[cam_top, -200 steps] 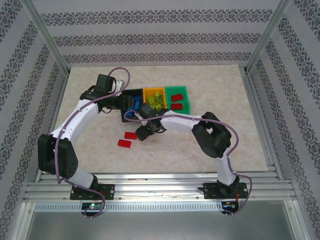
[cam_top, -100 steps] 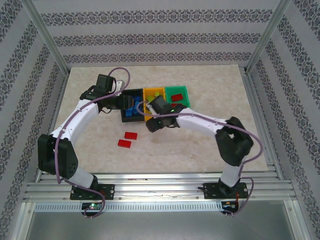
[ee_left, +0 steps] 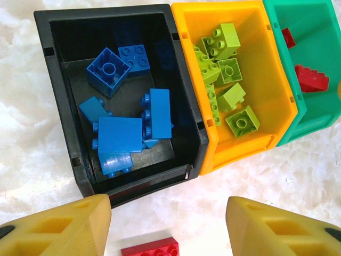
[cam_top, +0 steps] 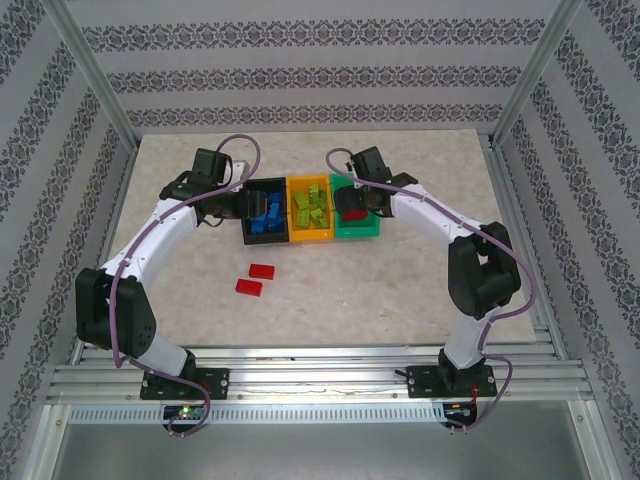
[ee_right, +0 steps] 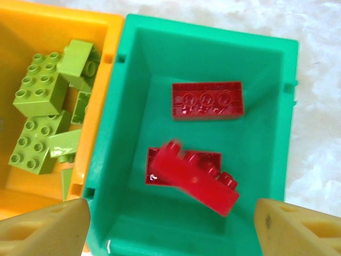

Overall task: Sort the legos into containers by color
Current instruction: Place the lego in the container, then pick up the lego from the center of the table.

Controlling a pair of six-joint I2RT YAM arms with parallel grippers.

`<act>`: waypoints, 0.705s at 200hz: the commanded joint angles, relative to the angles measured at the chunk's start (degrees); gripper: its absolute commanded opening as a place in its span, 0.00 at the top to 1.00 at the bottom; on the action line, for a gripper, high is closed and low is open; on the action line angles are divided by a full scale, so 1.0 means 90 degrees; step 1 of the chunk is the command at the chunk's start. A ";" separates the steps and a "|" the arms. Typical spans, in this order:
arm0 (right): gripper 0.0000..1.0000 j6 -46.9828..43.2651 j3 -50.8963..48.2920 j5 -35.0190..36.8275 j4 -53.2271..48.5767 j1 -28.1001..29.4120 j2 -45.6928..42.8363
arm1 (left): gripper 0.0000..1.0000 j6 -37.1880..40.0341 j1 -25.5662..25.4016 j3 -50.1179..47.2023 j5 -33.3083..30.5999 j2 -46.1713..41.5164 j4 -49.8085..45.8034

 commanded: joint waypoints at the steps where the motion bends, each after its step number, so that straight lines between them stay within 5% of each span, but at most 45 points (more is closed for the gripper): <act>1: 0.19 0.0091 -0.0104 -0.0198 0.0011 0.0272 -0.0134 | 0.41 0.0036 -0.0050 0.0173 -0.0015 0.0005 -0.0111; 52: 0.20 -0.0063 -0.0631 -0.0825 0.0068 0.1531 -0.0471 | 0.41 0.0006 -0.0051 0.0174 0.0057 -0.0027 -0.0082; 87: 0.19 0.0107 -0.0454 -0.1139 0.0227 0.2461 0.0084 | 0.41 -0.0013 -0.0037 0.0156 -0.0014 -0.0058 -0.0072; 141: 0.18 0.0195 0.0482 -0.1309 0.0202 0.3013 0.1286 | 0.41 0.0025 -0.0037 0.0164 -0.0170 -0.0044 -0.0120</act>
